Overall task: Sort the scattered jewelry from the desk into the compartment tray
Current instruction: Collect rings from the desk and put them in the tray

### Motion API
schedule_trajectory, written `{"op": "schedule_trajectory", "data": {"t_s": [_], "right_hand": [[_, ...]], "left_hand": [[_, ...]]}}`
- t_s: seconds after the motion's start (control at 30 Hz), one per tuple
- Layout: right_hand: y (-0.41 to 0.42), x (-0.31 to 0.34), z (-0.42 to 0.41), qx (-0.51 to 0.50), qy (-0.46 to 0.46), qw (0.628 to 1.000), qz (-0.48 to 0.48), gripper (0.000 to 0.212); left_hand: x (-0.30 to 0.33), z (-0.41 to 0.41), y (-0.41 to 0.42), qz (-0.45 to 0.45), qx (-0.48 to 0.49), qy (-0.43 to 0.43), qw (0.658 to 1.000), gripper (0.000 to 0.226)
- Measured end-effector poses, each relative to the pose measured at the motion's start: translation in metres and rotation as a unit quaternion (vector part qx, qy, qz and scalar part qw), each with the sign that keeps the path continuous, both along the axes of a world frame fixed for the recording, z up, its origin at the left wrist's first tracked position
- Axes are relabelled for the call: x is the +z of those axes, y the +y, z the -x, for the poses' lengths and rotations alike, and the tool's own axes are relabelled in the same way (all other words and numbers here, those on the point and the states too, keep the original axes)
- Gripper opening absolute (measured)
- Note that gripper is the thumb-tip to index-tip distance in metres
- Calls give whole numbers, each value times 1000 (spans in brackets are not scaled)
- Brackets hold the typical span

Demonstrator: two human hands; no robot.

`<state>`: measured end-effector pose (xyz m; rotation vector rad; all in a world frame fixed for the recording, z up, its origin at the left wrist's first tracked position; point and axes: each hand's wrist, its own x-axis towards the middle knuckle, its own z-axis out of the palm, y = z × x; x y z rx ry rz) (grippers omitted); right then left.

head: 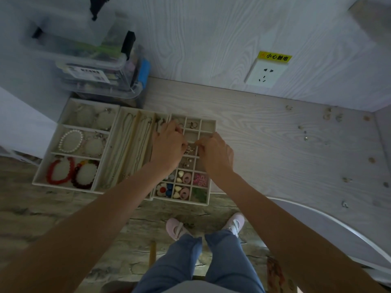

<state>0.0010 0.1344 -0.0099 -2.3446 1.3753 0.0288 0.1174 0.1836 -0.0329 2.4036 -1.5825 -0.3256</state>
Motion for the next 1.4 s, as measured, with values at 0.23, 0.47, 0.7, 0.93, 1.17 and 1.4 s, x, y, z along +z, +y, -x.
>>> {"op": "schedule_trajectory", "data": {"t_s": [0.23,0.47,0.7,0.93,1.17,1.4], "right_hand": [[3,-5,-5,65,47,997,4,29],[3,-4,-5,61,43,997,1,31],[3,-7,-3,71,41,997,15,27],[2,-7,-8,102,78,991,32,31],[-1,1,-1,117,90,988,37,36],[-1,-10,-7,140,92,985,46,28]], "left_hand": [[1,0,0,-1,21,26,999,13],[3,-4,8,20,5,27,999,12],[7,-18,22,77,-37,-15,996,9],[8,-16,25,18,-169,-134,976,36],[12,-14,25,-6,-171,-165,971,30],[10,-13,21,-12,-184,-190,964,29]]}}
